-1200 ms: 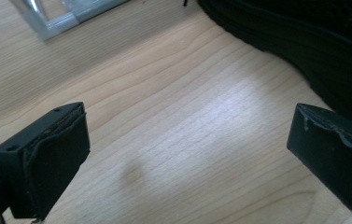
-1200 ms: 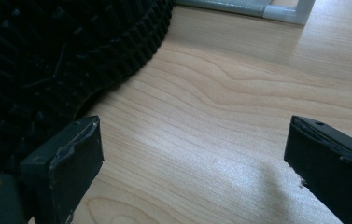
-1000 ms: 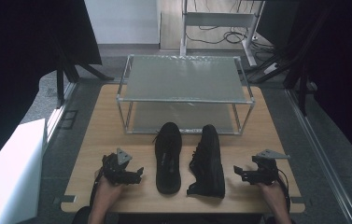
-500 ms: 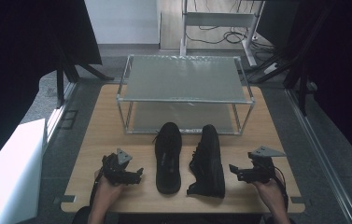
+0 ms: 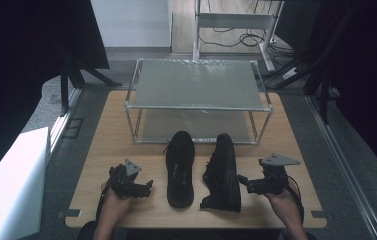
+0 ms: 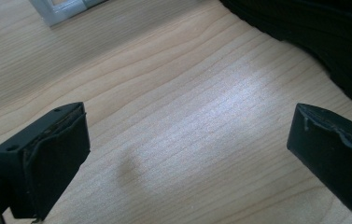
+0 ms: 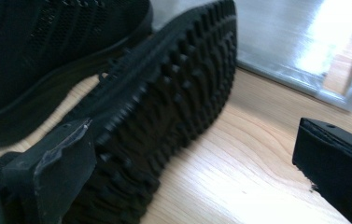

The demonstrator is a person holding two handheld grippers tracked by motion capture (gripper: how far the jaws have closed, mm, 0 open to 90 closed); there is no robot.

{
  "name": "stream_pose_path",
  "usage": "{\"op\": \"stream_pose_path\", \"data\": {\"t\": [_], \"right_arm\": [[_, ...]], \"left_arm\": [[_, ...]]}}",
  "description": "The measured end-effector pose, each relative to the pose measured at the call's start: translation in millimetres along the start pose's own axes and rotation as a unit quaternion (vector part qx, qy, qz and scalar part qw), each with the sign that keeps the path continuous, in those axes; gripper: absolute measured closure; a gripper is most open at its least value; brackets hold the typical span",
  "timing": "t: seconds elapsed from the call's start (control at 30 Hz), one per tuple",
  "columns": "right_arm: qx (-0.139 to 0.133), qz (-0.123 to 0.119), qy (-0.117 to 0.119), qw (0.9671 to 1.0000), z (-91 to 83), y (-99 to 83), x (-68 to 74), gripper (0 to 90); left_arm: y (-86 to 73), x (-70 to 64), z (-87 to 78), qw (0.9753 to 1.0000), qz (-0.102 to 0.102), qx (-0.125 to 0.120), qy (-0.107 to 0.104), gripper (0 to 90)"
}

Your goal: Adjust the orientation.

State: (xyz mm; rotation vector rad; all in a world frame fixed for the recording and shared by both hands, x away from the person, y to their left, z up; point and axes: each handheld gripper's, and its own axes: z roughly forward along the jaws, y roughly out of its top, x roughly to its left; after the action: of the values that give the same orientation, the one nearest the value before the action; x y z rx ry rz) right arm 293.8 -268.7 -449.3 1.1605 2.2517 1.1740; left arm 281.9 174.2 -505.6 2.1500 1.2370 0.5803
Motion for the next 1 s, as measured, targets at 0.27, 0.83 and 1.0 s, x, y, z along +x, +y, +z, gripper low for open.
{"op": "stream_pose_path", "data": {"t": [0.27,0.83,1.0], "right_arm": [[-0.008,-0.001,0.007,0.9999,4.6,7.5,7.9,0.0],[0.011,0.024,-0.023,0.9994,-6.3,-2.4,-8.9,0.0],[0.005,0.041,-0.030,0.9987,-12.4,-8.5,-20.9,0.1]], "left_arm": [[-0.3,-0.2,1.0,1.0000,0.000,0.003,0.001,0.0],[-1.2,-0.8,2.4,0.9999,0.003,0.013,0.000,0.0],[-1.2,-1.8,3.9,0.9999,0.004,0.016,0.000,0.0]]}}
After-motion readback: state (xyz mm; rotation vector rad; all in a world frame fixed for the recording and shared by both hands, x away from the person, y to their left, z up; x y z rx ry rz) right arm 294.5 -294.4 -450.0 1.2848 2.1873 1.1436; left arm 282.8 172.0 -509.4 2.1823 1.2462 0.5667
